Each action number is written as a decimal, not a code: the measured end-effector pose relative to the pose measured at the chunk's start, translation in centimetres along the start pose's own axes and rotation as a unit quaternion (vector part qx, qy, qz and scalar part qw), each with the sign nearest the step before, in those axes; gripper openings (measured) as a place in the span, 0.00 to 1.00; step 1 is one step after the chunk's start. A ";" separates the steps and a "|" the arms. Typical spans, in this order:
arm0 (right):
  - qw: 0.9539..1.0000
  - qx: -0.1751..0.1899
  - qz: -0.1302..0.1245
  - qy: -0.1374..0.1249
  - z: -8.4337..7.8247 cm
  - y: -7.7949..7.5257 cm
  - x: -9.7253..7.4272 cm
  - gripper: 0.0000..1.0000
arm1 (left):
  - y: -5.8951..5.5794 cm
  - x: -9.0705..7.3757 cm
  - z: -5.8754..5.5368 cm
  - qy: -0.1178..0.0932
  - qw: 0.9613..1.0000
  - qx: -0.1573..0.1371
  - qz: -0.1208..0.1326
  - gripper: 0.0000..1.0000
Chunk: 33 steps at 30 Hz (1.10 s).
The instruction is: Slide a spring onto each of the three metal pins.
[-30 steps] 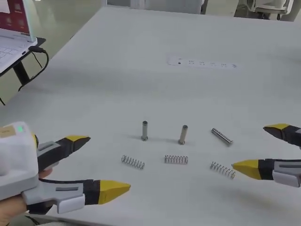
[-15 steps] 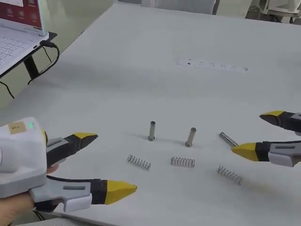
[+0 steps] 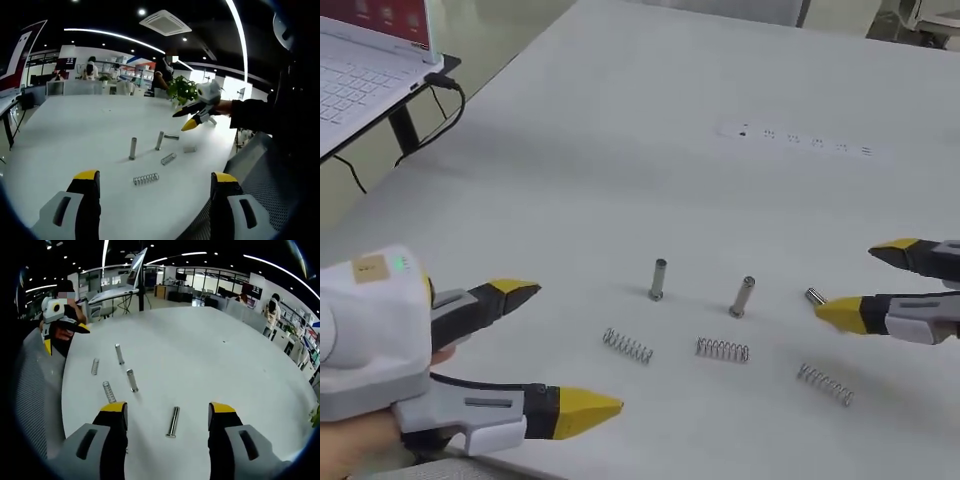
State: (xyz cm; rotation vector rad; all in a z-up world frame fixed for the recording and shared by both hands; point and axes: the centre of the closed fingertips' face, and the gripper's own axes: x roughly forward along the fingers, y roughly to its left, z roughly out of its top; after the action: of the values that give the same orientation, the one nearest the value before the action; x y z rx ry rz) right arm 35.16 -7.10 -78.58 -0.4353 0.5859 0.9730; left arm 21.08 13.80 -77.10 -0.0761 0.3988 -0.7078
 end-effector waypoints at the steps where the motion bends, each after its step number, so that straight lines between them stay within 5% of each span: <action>1: 1.000 0.000 0.001 0.001 0.1 0.0 0.1 0.65 | 0.0 0.0 0.0 0.001 1.000 0.001 0.000 0.88; 33: 0.996 0.010 -0.005 0.091 -1.8 -1.4 3.8 0.38 | -0.2 0.0 0.5 -0.008 1.000 0.012 0.000 0.87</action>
State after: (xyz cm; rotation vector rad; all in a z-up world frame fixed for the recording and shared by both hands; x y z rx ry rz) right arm 37.50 -6.50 -82.27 -0.5123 0.7572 0.9228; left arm 21.15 13.55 -76.59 -0.0584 0.3745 -0.7109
